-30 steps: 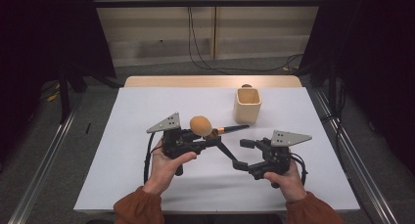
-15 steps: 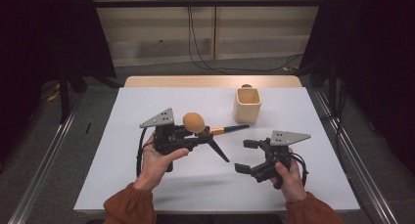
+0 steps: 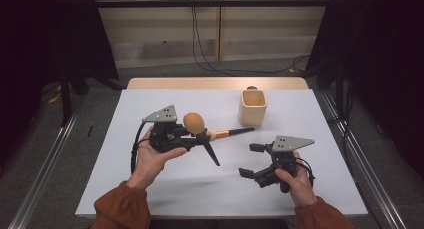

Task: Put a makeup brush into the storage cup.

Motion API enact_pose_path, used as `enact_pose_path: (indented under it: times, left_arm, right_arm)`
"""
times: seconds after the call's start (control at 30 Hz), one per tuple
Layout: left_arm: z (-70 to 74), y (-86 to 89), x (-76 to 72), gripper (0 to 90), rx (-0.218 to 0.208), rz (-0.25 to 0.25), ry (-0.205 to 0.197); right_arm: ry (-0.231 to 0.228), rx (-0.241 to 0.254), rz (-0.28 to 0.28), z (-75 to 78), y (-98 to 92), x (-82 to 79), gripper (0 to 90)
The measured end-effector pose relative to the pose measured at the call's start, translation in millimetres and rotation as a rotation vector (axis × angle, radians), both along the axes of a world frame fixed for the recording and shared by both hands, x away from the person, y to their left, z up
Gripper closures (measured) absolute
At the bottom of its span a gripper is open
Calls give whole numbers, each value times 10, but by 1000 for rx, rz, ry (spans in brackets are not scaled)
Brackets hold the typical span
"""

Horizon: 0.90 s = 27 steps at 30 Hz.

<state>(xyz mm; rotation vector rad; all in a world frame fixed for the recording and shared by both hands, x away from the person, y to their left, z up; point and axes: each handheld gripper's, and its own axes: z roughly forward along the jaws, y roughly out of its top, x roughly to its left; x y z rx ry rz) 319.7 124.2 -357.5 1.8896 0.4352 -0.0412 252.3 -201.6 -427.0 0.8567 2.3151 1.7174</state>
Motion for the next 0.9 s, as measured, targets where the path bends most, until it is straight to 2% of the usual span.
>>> enact_pose_path:
  times: [0.07,0.17,0.27,0.33,0.47,0.6,0.67,0.73,0.9]
  left_arm:
    - [14,-8,10,660,18,-6,4]
    - [20,-28,18,661,51,-9,6]
    - [-3,-68,24,661,93,-13,15]
    - [-26,-99,34,661,119,-9,23]
    - [-42,-166,31,661,134,-34,30]
    - [-26,-231,23,660,158,-48,30]
    - [-22,-261,18,660,168,-52,29]
    - [-27,-285,12,660,163,-57,32]
    - [-64,-351,-16,660,159,-71,37]
  right_arm:
    - [0,1,3,-5,14,2,44]
    - [-34,1,12,-23,51,6,42]
    - [2,14,63,-48,97,6,38]
    - [4,9,75,-68,136,6,37]
    - [5,10,72,-83,199,20,30]
    - [7,-1,97,-68,268,49,22]
    - [2,-16,88,-54,315,67,24]
    - [6,-18,81,-36,364,87,25]
    - [10,-6,108,-38,467,122,39]
